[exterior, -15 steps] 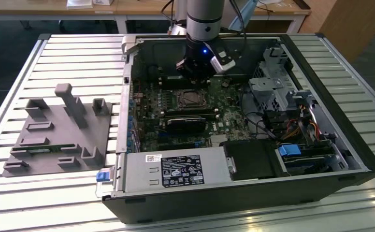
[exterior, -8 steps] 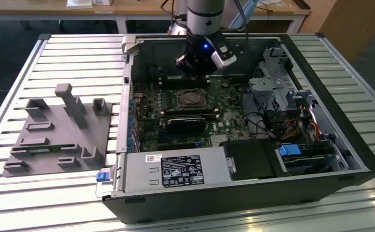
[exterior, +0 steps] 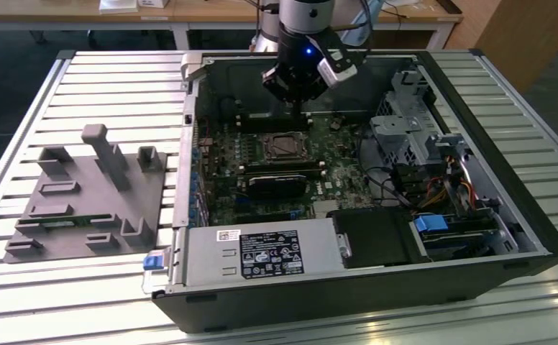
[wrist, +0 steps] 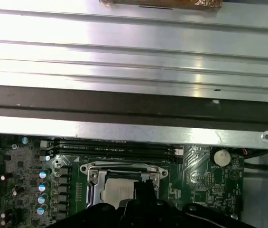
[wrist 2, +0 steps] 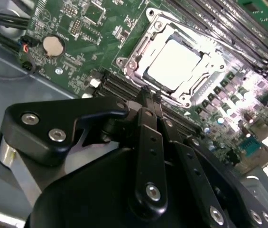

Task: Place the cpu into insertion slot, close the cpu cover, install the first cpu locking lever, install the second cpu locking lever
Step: 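Install the second cpu locking lever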

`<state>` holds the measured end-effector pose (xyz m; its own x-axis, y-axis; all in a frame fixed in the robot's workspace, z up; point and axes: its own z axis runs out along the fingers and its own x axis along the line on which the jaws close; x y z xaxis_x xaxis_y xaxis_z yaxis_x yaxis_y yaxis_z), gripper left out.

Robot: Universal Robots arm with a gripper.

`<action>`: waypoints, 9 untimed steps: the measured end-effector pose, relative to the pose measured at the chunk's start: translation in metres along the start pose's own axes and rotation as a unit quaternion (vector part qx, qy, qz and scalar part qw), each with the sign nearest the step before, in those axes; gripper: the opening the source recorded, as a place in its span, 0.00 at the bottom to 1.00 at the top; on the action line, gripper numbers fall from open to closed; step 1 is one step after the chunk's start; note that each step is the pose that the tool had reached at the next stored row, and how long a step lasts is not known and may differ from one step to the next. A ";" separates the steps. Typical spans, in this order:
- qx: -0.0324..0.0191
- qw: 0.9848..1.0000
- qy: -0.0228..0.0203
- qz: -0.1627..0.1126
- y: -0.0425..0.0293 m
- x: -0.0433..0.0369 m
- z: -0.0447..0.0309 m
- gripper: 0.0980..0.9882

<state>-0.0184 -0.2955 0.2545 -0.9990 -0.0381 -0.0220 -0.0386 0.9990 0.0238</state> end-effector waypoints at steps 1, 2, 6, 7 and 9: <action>0.000 1.000 0.000 0.001 -0.0017 0.0001 0.0000 0.01; 0.000 1.000 0.000 0.002 -0.0038 0.0002 -0.0001 0.01; 0.000 1.000 0.000 0.004 -0.0136 0.0006 0.0001 0.01; 0.000 1.000 0.000 0.005 -0.0162 0.0007 0.0001 0.01; 0.000 1.000 0.000 0.005 -0.0199 0.0009 0.0002 0.01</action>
<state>-0.0185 -0.3154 0.2538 -0.9994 -0.0285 -0.0219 -0.0291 0.9993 0.0236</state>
